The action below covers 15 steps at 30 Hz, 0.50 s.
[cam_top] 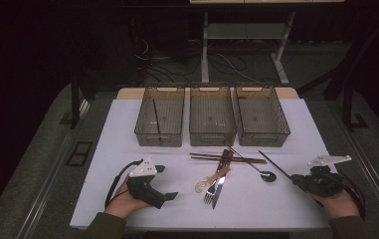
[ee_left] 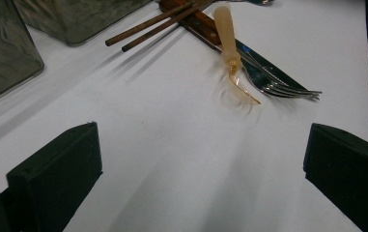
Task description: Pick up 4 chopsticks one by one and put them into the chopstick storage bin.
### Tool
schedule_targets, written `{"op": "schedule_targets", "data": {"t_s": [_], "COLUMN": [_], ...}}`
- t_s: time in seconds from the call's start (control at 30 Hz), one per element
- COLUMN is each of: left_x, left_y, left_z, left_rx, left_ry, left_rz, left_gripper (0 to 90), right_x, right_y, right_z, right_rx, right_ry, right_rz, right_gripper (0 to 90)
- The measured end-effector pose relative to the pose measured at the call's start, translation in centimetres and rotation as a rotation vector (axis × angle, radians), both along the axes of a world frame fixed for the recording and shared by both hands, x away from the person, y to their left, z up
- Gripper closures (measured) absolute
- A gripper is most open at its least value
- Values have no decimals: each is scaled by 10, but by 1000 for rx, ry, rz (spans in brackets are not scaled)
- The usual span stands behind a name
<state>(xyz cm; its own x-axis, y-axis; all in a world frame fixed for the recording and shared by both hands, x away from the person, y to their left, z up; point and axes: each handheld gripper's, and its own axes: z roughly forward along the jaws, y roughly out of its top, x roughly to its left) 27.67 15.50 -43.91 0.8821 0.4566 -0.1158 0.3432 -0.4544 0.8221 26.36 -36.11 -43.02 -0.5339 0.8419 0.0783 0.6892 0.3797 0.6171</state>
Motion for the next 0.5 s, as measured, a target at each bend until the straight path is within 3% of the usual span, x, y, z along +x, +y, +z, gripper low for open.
{"op": "schedule_targets", "data": {"t_s": [0.5], "left_x": [0], "left_y": [0], "left_z": [0], "left_rx": [1], "left_ry": [-1], "left_rz": [-1], "left_gripper": [0], "right_x": [-8], "right_y": [-6], "right_z": [17], "right_rx": [83], "right_ry": [-75], "right_rz": [42], "right_gripper": [861]}}
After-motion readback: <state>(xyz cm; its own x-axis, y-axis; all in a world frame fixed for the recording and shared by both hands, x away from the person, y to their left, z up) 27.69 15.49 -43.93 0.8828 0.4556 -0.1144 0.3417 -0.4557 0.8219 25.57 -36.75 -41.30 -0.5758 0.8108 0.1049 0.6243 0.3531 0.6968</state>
